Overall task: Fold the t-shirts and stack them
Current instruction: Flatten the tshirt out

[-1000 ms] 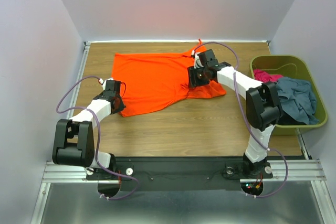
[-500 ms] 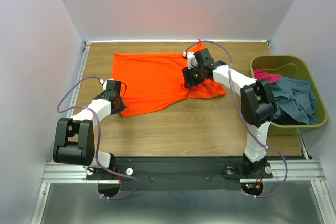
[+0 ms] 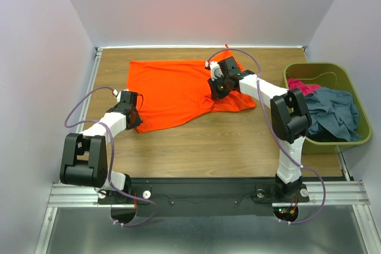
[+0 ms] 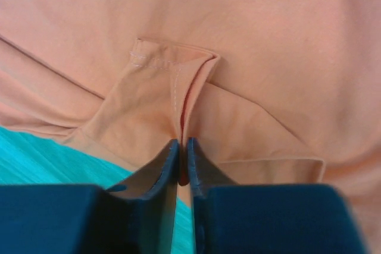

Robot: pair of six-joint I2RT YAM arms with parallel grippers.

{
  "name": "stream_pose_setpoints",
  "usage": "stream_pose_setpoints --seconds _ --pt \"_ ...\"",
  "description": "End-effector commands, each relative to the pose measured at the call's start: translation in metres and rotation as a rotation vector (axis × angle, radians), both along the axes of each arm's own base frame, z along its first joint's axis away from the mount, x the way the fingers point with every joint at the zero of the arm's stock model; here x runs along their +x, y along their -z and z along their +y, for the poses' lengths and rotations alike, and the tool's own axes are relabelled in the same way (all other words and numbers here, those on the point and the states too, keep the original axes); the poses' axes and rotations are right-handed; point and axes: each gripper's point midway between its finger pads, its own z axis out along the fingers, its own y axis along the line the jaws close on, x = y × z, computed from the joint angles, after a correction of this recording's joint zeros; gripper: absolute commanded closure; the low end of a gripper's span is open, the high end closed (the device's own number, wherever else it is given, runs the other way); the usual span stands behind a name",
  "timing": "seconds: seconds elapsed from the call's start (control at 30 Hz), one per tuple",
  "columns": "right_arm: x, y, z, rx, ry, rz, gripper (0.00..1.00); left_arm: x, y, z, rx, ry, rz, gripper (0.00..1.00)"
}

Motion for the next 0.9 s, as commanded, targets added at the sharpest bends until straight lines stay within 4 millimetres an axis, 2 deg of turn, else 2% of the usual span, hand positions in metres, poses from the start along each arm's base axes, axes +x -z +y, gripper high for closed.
stream_pose_setpoints --seconds 0.0,0.03,0.07,0.1,0.17,0.2,0.23,0.33,0.37,0.4,0.43,0.53,0.57,0.77,0.87 --pt "0.02 -0.024 0.001 -0.018 0.011 -0.113 0.88 0.012 -0.014 0.002 0.021 -0.003 -0.041 1.0" --pt "0.021 -0.032 -0.002 -0.024 0.021 -0.134 0.97 0.012 -0.016 0.004 0.03 -0.009 -0.046 1.0" --pt "0.023 -0.036 -0.009 -0.05 0.042 -0.156 0.99 0.013 -0.022 0.006 0.031 -0.02 -0.064 1.0" --pt "0.023 -0.055 -0.013 -0.047 0.052 -0.196 0.99 0.014 -0.027 0.01 0.042 -0.037 -0.081 1.0" --pt "0.02 -0.07 -0.023 -0.07 0.08 -0.233 0.99 0.013 -0.042 0.016 0.048 -0.064 -0.119 1.0" --pt "0.013 -0.072 -0.029 -0.082 0.086 -0.232 0.99 0.015 -0.051 0.018 0.047 -0.073 -0.14 1.0" --pt "0.007 -0.091 -0.033 -0.069 0.102 -0.262 0.99 0.013 -0.057 0.021 0.056 -0.084 -0.143 1.0" --pt "-0.018 -0.098 -0.048 -0.082 0.128 -0.241 0.99 0.014 -0.086 0.027 0.049 -0.122 -0.21 1.0" --pt "-0.028 -0.119 -0.052 -0.049 0.152 -0.264 0.99 0.011 -0.095 0.027 0.041 -0.129 -0.228 1.0" --pt "-0.039 -0.12 -0.057 -0.05 0.161 -0.244 0.99 0.01 -0.101 0.027 0.026 -0.147 -0.246 1.0" --pt "-0.053 -0.131 -0.063 -0.024 0.185 -0.245 0.99 0.007 -0.102 0.026 0.018 -0.152 -0.247 1.0" --pt "-0.087 -0.131 -0.074 -0.007 0.22 -0.173 0.99 0.001 -0.108 0.027 -0.005 -0.186 -0.267 1.0" --pt "-0.1 -0.141 -0.076 0.01 0.211 -0.178 0.99 -0.001 -0.111 0.028 -0.008 -0.192 -0.275 1.0" --pt "-0.184 -0.121 -0.085 0.035 0.209 0.125 0.99 -0.012 -0.11 0.028 -0.043 -0.235 -0.278 1.0" --pt "-0.212 -0.123 -0.078 0.113 0.208 0.227 0.99 -0.017 -0.109 0.026 -0.064 -0.247 -0.28 1.0"
